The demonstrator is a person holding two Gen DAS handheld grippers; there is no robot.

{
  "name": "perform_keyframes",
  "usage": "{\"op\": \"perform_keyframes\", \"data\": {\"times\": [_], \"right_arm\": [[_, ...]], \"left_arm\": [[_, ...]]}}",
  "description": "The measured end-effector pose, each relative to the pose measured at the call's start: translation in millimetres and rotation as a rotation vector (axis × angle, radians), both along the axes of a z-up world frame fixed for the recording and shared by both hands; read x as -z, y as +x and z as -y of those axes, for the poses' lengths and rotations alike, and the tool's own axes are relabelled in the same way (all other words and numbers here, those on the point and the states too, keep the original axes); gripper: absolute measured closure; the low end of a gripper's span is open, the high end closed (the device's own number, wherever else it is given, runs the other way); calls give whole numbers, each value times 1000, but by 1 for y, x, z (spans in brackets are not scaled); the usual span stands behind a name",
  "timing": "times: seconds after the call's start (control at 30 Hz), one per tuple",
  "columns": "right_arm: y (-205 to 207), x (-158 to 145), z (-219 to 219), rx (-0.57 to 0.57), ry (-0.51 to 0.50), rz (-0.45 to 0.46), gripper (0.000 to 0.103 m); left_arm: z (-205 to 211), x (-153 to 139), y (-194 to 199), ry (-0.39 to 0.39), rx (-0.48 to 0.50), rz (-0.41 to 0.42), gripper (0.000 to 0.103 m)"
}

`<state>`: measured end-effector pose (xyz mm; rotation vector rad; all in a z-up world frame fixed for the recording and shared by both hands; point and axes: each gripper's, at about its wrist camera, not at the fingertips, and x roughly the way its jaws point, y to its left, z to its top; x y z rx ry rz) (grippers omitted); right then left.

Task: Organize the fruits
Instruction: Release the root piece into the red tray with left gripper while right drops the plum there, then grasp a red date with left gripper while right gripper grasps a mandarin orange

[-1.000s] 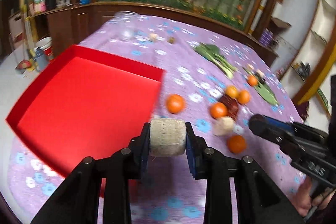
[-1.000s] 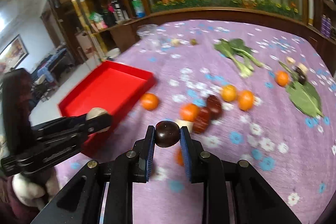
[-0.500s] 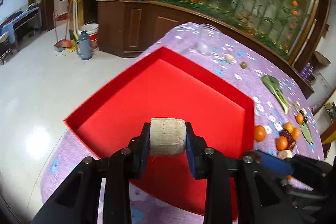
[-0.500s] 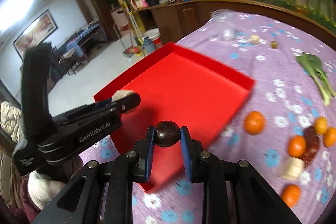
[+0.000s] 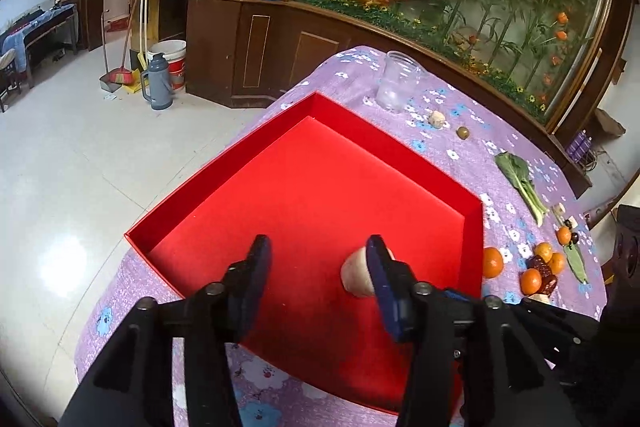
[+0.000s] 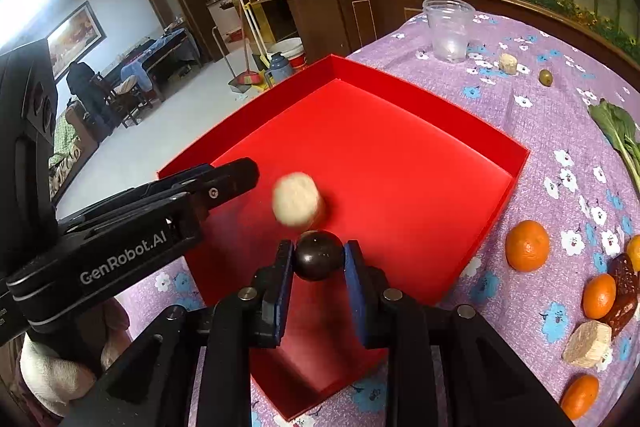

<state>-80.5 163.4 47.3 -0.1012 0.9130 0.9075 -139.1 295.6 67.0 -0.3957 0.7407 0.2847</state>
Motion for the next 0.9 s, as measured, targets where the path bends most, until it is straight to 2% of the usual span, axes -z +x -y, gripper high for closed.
{"op": "perform_keyframes", "data": {"times": [0.13, 0.27, 0.57, 0.9], "right_arm": [[-5, -11, 16, 24, 38, 17, 58], [-9, -22, 37, 63, 65, 50, 51], [-6, -28, 103, 185, 111, 54, 46], [5, -18, 215, 400, 175, 24, 43]], "left_arm": [[10, -11, -6, -7, 4, 23, 43], [25, -21, -10, 6, 17, 40, 34], [82, -33, -10, 60, 130, 32, 31], [129, -31, -5, 109, 212, 0, 31]]}}
